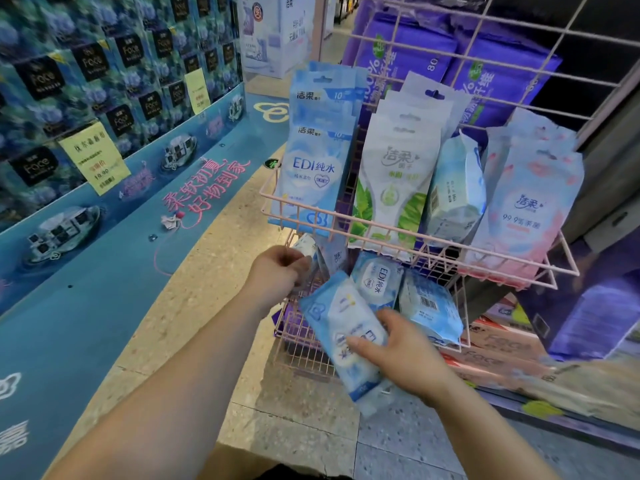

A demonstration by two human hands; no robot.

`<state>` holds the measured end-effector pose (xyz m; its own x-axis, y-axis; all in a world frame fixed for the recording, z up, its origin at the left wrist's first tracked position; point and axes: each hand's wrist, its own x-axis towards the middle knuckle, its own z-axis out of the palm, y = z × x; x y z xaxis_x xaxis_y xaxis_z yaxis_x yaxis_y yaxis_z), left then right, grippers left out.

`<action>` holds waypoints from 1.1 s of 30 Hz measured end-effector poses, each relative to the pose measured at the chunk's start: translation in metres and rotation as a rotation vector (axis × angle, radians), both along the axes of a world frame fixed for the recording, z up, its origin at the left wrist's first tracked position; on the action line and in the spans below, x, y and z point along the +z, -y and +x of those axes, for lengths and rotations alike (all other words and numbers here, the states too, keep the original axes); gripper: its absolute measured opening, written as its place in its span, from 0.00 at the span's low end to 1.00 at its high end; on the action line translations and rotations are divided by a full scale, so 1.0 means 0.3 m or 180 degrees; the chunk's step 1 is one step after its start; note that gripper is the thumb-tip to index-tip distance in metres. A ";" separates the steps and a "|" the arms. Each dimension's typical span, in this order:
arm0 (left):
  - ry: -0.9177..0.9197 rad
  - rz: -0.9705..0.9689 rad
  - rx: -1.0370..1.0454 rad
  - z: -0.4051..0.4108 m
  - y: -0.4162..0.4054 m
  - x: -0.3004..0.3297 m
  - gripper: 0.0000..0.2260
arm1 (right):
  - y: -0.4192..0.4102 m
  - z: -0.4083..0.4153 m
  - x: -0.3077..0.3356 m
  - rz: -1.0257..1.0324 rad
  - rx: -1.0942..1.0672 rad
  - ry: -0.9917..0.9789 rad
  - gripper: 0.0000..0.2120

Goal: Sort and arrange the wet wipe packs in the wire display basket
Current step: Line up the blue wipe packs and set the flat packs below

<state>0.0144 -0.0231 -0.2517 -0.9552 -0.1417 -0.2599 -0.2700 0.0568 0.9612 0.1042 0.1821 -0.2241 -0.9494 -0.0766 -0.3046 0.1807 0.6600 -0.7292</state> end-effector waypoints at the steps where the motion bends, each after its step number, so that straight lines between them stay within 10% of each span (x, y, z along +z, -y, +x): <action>1: -0.0143 -0.0405 0.0182 -0.030 -0.019 -0.016 0.07 | -0.021 0.005 -0.007 -0.0197 -0.0214 0.0027 0.16; 9: 0.0147 -0.3351 0.0090 -0.129 -0.159 0.009 0.23 | -0.086 0.022 -0.022 -0.1072 -0.1006 0.0112 0.11; 12: 0.0238 -0.2900 0.0112 -0.130 -0.151 0.000 0.15 | -0.089 0.041 -0.016 -0.1334 -0.1061 0.0235 0.08; 18: -0.0354 0.0084 0.0026 0.054 -0.035 0.049 0.06 | -0.103 0.040 0.037 -0.1726 -0.1096 0.0500 0.08; 30: -0.0321 0.0674 -0.0513 0.220 0.105 0.203 0.07 | -0.201 0.041 0.136 -0.2080 -0.0284 0.1143 0.16; 33: -0.0532 0.0709 -0.0763 0.225 0.113 0.265 0.27 | -0.214 0.033 0.200 -0.1715 0.0209 0.1109 0.17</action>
